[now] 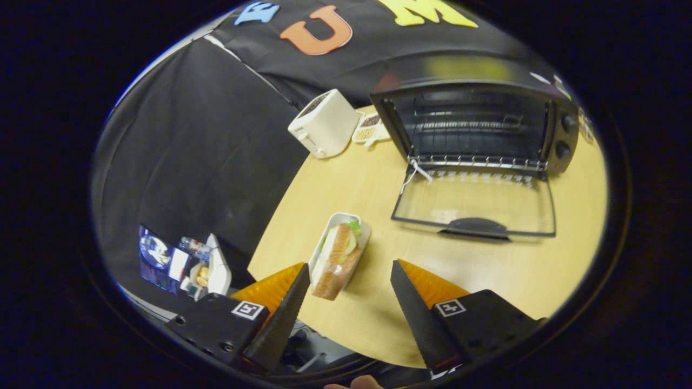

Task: Open the toaster oven, put the food inside, and close the toaster oven door.

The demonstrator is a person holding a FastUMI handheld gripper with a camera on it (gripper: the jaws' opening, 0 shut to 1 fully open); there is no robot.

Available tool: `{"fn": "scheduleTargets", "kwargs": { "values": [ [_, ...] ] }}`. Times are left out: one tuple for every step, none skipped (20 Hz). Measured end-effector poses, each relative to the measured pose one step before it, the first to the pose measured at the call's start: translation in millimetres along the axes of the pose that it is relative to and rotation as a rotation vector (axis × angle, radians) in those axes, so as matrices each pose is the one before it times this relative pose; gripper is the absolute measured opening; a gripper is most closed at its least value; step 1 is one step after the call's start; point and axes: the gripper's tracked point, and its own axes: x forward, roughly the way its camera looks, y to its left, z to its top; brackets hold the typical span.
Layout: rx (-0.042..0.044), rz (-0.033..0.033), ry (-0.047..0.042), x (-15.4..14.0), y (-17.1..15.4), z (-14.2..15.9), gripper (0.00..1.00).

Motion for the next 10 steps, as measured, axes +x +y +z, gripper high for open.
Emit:
{"fn": "scheduleTargets", "kwargs": {
  "values": [
    [0.04776, 0.02054, 0.02342, 10.58, 2.80, -2.39, 0.99],
    [0.04493, 0.02463, 0.02068, 6.46, 3.53, -1.68, 0.98],
    [0.03871, 0.01462, 0.01359, 6.99, 2.37, 0.02, 0.97],
    [0.03817, 0.00923, 0.01689, 10.40, 1.30, 1.31, 0.96],
    [0.02425, 0.00181, 0.01620, 6.48, -1.05, 0.08, 0.95],
    [0.02708, 0.00368, 0.01808, 8.50, -1.86, -0.65, 0.91],
    [0.02344, 0.00366, 0.01498, 4.84, -1.57, -0.27, 0.89],
    [0.01876, 0.00735, 0.01306, 1.68, 0.04, 0.77, 0.85],
    [0.01304, 0.00235, 0.01721, 4.09, -1.16, 0.43, 0.83],
    [0.00857, 0.00388, 0.01032, 4.35, 0.03, 1.07, 0.78]
  ]
}}
